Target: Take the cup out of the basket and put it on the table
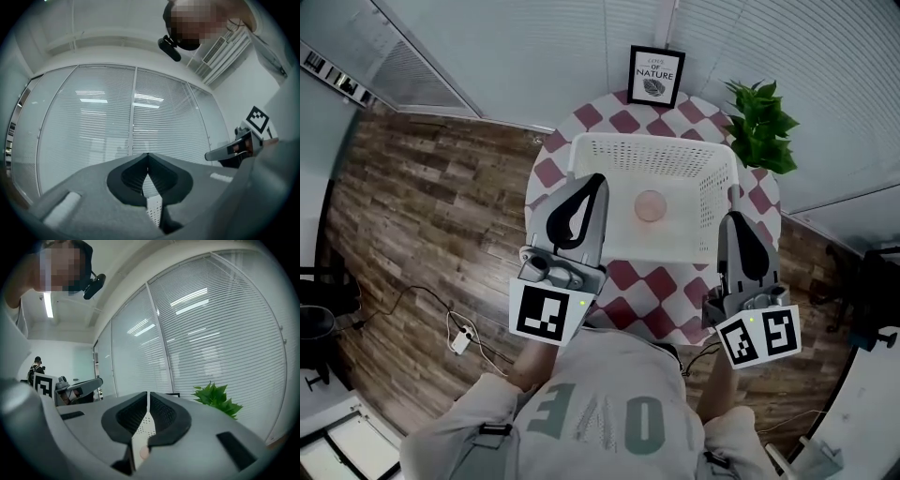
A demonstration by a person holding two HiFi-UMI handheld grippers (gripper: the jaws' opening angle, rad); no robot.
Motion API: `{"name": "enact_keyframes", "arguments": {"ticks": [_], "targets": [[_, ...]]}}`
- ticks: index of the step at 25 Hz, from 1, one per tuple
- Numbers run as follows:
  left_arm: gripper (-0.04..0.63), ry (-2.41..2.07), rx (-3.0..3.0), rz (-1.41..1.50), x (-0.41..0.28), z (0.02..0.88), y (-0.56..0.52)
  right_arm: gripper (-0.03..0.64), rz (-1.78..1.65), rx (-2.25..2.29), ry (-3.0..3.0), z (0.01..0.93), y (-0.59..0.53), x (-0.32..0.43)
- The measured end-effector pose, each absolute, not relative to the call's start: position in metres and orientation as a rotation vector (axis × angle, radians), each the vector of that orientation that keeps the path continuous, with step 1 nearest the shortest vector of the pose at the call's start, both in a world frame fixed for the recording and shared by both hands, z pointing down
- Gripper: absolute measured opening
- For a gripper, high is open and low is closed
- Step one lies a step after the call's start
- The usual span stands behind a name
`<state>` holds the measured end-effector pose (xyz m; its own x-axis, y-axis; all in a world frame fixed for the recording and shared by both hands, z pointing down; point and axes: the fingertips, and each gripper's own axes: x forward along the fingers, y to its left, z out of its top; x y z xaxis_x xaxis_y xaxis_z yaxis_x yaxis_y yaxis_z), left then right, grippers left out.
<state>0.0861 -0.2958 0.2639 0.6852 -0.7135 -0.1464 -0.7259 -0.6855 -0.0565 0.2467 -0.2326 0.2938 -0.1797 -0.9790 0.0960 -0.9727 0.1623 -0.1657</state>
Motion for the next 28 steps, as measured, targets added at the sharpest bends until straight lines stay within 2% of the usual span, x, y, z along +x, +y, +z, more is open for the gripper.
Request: {"name": "enact_keyframes", "arguments": {"ticks": [2,4,5,6,10,13,21,28], "targets": [[0.005,1.191,-2.794,0.171,0.085,0.269,-0.297,0.026,-0.338,-1.933,2.421,0.295,-0.248,0.242],[0.005,1.194,-2.808,0.158,0.084,0.275,-0.299,0.206,-0.430,-1.852,2.491,0.301,-0.268,0.234],[0.005,1.199,-2.812,0.154,0.083,0.277,-0.300,0.271,-0.481,-1.817,2.535,0.307,-0.279,0.230],[0.005,1.205,-2.814,0.153,0.082,0.279,-0.301,0.299,-0.531,-1.790,2.598,0.314,-0.290,0.225],[0.005,1.235,-2.816,0.151,0.076,0.286,-0.305,0.298,-0.746,-1.698,2.948,0.364,-0.331,0.208],[0.005,1.270,-2.821,0.163,0.069,0.291,-0.311,0.298,-1.055,-1.570,3.144,0.417,-0.349,0.198],[0.005,1.328,-2.813,0.134,0.056,0.304,-0.322,0.275,-1.698,-1.438,3.368,0.548,-0.355,0.200],[0.005,1.330,-2.821,0.103,0.050,0.308,-0.327,0.268,-1.976,-1.454,3.402,0.625,-0.345,0.205]]}}
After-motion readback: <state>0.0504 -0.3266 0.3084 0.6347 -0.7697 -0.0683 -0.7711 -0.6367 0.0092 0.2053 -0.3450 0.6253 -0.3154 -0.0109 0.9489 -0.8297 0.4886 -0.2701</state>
